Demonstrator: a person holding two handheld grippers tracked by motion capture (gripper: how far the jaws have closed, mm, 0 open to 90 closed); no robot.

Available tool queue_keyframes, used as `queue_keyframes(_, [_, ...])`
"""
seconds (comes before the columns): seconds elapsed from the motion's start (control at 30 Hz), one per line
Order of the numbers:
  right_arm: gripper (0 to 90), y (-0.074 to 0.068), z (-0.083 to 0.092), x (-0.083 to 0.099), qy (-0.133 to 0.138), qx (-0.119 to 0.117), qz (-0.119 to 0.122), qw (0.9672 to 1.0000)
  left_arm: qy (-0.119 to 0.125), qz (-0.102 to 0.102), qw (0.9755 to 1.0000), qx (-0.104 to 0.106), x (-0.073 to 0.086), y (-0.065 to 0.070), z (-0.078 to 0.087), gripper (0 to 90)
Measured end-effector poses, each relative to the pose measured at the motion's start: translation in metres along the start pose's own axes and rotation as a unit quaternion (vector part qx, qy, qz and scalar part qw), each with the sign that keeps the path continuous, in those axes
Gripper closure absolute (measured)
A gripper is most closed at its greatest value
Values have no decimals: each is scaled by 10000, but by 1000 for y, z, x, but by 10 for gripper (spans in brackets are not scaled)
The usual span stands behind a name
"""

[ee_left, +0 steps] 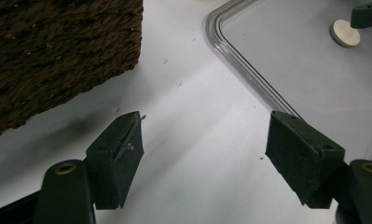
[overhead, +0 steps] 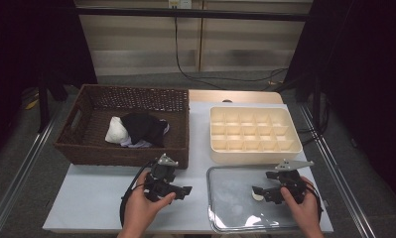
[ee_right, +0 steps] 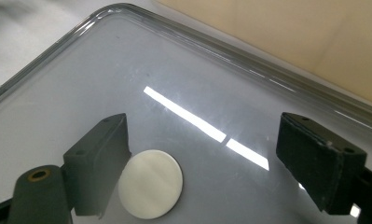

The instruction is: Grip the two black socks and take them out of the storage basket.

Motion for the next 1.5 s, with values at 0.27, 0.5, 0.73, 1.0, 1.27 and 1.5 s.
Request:
queue_keyframes(0.27, [168, 1, -3, 1, 9, -49, 5, 10000, -14, -12, 9999, -115, 1, -7, 7, 271])
queue_keyframes(0.5, [168, -2, -6, -2, 53, -111, 168, 9998, 79, 19, 9998, -204, 2, -13, 16, 271])
queue_keyframes(0.73, [168, -4, -10, -2, 32, -143, 189, 9997, 126, 28, 9996, -236, 2, -19, 24, 268])
queue_keyframes(1.0, [168, -3, -11, -1, 51, -136, 230, 9996, 205, 74, 9995, -227, 1, -25, 30, 261])
queue_keyframes(1.27, [167, -3, -13, -1, 71, -105, 296, 9995, 256, 93, 9992, -275, 0, -32, 37, 259])
queue_keyframes(1.5, [159, -4, -17, 0, 143, -127, 499, 9986, 307, 130, 9988, -366, 6, -43, 45, 254])
Point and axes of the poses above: each handheld gripper's, and its own axes: z roughly backward along the jaws, x roughly out of its underside, y roughly to its right, the point moved 2 cm from there along -z, roughly forward along the jaws, and after that the axes turned 15 degrees about y, right-handed, at the moved point
